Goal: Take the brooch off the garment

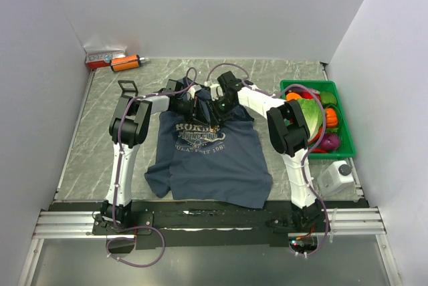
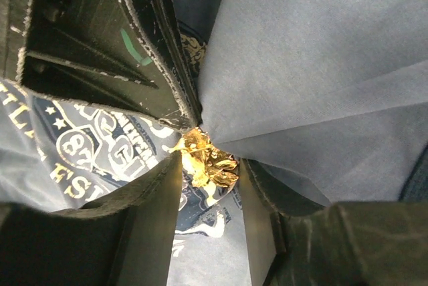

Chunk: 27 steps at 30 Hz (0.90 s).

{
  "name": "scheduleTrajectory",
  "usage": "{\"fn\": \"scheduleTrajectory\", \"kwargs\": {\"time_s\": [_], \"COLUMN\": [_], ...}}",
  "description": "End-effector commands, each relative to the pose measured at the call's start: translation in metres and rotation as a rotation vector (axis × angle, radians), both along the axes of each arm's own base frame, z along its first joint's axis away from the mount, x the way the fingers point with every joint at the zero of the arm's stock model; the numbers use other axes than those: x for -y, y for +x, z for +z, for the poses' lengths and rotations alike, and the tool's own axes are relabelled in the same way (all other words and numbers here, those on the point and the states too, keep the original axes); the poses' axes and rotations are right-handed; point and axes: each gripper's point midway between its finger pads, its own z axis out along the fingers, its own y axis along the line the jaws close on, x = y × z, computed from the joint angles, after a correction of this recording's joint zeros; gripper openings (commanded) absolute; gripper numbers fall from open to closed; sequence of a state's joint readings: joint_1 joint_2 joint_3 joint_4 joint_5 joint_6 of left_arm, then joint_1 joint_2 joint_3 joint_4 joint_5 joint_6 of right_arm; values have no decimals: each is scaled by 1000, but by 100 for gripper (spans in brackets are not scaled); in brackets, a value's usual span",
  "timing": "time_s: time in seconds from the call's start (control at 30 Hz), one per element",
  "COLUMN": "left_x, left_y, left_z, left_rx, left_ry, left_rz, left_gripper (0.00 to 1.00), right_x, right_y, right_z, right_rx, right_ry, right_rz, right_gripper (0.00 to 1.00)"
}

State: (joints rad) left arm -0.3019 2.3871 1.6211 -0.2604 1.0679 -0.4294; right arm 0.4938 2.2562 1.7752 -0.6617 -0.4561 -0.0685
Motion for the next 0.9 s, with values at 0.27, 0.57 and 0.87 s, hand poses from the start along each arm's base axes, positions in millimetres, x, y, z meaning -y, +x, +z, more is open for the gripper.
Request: {"fn": "scheduleTrajectory", "kwargs": {"time_s": [0.27, 0.57, 0.87], "left_x": [2, 3, 5], "left_y": [4, 6, 11], "left_z": [-6, 1, 9], "left_rx": [39, 68, 78], "left_ry": [13, 3, -5], "left_rz": [2, 9, 24], "left_gripper": [1, 1, 1], "right_x": [-5, 13, 26], "right_y": [-13, -8, 1], "right_z": [-31, -31, -33], "right_rx": [28, 19, 73], "right_ry": [-170, -186, -297], "right_rz": [19, -16, -75], "right_gripper": [41, 42, 39]}}
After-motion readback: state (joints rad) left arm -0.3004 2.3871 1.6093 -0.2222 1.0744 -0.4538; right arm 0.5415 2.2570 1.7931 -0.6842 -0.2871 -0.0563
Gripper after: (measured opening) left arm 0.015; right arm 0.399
